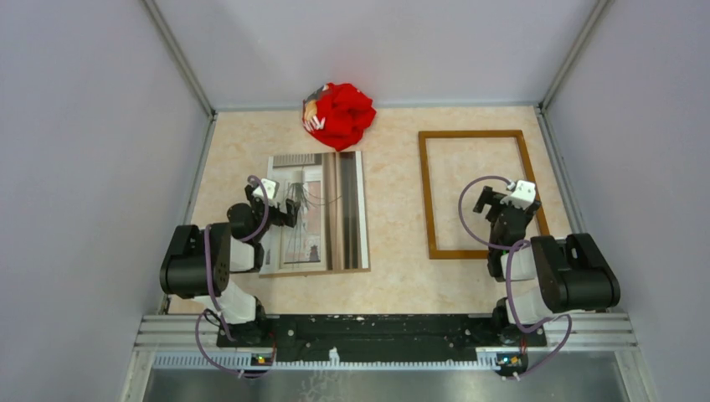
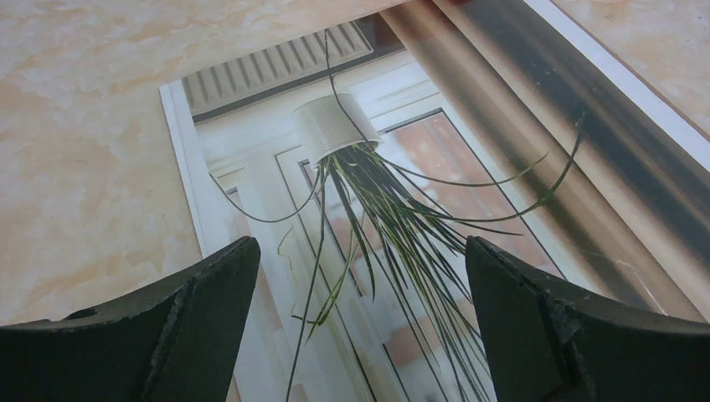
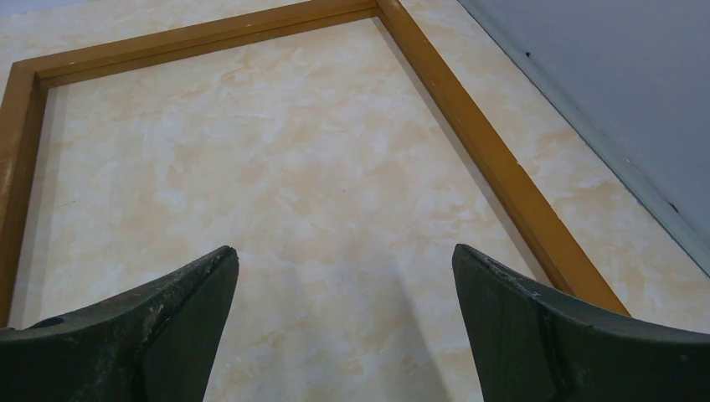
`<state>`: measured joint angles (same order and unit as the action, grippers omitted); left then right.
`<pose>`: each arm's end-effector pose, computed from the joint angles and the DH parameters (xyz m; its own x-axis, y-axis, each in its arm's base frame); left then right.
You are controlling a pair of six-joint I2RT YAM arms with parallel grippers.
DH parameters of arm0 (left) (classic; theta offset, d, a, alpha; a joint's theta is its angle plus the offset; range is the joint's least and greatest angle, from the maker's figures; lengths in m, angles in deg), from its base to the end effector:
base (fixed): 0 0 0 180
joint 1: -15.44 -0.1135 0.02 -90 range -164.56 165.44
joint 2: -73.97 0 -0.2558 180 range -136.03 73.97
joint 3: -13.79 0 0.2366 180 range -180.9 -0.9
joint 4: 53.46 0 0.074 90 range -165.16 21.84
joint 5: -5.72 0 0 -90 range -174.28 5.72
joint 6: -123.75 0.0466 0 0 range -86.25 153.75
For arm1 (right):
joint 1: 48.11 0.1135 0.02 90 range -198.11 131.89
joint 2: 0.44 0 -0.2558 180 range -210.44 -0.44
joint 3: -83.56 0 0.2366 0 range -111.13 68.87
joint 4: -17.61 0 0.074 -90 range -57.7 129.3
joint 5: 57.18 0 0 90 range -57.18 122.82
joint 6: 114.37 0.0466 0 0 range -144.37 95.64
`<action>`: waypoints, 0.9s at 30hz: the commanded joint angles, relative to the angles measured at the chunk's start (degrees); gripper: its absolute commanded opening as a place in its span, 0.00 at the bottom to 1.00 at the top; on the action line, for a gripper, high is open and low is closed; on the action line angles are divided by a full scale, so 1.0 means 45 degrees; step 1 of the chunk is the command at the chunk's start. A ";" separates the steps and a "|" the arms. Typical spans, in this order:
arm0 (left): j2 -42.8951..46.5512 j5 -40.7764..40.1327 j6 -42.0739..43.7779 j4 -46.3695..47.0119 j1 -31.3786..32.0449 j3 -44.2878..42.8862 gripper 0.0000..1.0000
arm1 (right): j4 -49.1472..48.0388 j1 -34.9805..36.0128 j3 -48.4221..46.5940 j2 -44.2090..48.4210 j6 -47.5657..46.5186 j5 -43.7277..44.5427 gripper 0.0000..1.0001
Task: Put the photo into the frame
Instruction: Turn over the photo frame at the center of the board.
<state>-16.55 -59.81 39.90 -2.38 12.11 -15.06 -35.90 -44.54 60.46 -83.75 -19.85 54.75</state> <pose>0.2497 -0.0048 0.1396 -0.1445 0.0893 -0.9855 0.3712 0.9281 0.0296 0.2248 -0.0034 0.1485 -0.0915 0.0675 -0.9935 0.3206 0.9466 0.0348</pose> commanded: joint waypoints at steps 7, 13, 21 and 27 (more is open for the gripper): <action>0.0146 0.0031 0.0220 0.0556 0.0023 -0.0208 0.99 | -0.0897 -0.0073 -0.0183 0.0002 -0.0017 -0.0131 0.99; 0.0250 0.0210 0.0248 0.0728 0.0020 -0.0177 0.99 | -0.0820 -0.0072 -0.0215 0.0014 -0.0007 -0.0155 0.99; 0.2217 0.0054 -0.0020 -0.6218 -0.0263 -0.2982 0.99 | 0.6215 0.0865 -0.3118 0.3361 -0.0582 -0.0277 0.99; 0.2102 -0.0217 0.0692 -1.2962 -0.0322 -0.7498 0.99 | 1.2154 -0.1177 -0.5302 0.5031 0.8153 -0.1361 0.99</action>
<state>-8.35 -60.33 40.49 -39.21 11.04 -39.49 -1.54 -42.92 41.97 -63.55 -9.38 53.99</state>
